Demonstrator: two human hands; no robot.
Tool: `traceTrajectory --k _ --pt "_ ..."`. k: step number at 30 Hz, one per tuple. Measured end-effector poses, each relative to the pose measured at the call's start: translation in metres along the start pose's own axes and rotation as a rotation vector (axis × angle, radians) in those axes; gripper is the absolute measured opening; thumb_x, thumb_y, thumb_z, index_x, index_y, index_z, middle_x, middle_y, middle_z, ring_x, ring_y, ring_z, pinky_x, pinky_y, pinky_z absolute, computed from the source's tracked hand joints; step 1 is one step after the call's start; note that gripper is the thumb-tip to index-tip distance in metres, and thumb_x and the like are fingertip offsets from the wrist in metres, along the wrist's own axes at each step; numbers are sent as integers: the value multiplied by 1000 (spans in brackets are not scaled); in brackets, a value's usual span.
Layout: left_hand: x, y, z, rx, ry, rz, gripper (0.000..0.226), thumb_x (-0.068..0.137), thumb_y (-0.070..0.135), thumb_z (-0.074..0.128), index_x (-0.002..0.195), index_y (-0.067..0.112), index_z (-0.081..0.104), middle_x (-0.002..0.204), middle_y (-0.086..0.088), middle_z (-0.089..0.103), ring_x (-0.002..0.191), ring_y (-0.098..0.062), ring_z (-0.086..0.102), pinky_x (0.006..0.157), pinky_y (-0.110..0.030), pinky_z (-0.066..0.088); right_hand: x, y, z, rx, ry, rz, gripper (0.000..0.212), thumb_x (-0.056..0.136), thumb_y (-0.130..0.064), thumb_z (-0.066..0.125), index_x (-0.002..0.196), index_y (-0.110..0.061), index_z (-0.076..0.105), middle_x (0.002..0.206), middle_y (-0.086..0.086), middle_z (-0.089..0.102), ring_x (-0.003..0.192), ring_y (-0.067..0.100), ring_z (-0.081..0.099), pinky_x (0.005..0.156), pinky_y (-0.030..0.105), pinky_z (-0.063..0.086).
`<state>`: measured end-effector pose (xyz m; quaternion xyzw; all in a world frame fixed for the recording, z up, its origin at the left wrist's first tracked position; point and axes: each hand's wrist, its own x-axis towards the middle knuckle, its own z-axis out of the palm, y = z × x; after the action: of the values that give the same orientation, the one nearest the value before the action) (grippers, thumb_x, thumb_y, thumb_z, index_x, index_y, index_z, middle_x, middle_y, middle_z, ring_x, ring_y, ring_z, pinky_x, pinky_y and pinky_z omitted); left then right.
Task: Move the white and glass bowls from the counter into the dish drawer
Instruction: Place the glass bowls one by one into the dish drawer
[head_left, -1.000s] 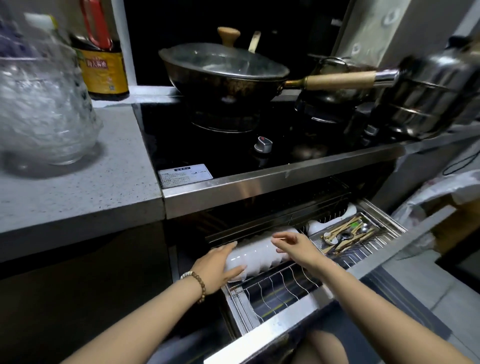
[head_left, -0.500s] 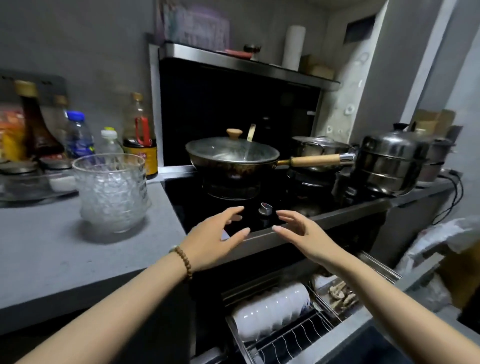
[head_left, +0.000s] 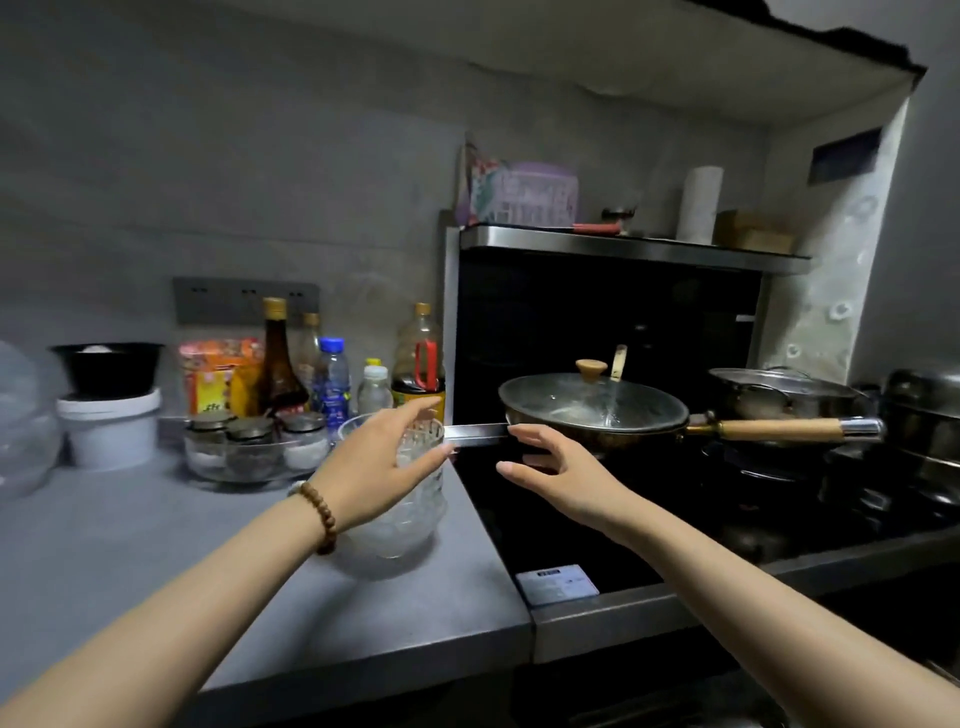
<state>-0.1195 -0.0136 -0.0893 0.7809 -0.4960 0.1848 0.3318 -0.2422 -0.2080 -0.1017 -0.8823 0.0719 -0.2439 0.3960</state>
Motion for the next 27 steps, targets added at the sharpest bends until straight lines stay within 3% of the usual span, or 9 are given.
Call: traceTrajectory --k 6,11,14,17,23,27 --pt "-5 -55 -21 43 1 -185 67 84 55 53 141 26 34 145 4 40 132 -12 36 105 -30 33 36 -12 39 51 -37 -16 63 82 -40 69 138 -26 44 146 -5 44 130 14 46 106 30 41" --pt "-6 -86 -17 -180 -15 -404 92 67 69 56 143 24 29 149 1 36 133 -16 38 104 -32 34 61 -18 64 75 -48 -17 66 77 -40 73 136 -27 46 144 -6 46 129 15 46 92 20 38" --pt "-3 -98 -6 -297 -39 -494 102 61 73 55 145 23 25 152 0 31 136 -19 34 106 -37 32 70 -19 74 100 -72 -31 63 75 -41 75 132 -29 51 141 -8 48 130 13 43 93 22 35" --pt "1 -106 5 -376 -68 -507 106 60 71 57 146 21 21 153 -2 28 138 -19 31 106 -34 31 77 -17 83 43 -95 -62 52 75 -42 74 123 -26 59 131 -13 53 126 7 43 96 19 30" --pt "4 -116 19 -409 -64 -487 99 60 71 55 143 24 26 151 -2 32 136 -18 32 101 -28 30 83 -10 92 -1 -55 -73 31 73 -40 76 97 -20 71 132 -8 53 124 3 42 105 26 28" --pt "4 -119 23 -429 -44 -488 99 59 73 54 142 25 27 151 -3 31 136 -19 31 104 -33 31 82 -9 95 -8 -28 -87 25 73 -39 76 79 -15 70 122 -8 61 111 -1 48 91 13 32"
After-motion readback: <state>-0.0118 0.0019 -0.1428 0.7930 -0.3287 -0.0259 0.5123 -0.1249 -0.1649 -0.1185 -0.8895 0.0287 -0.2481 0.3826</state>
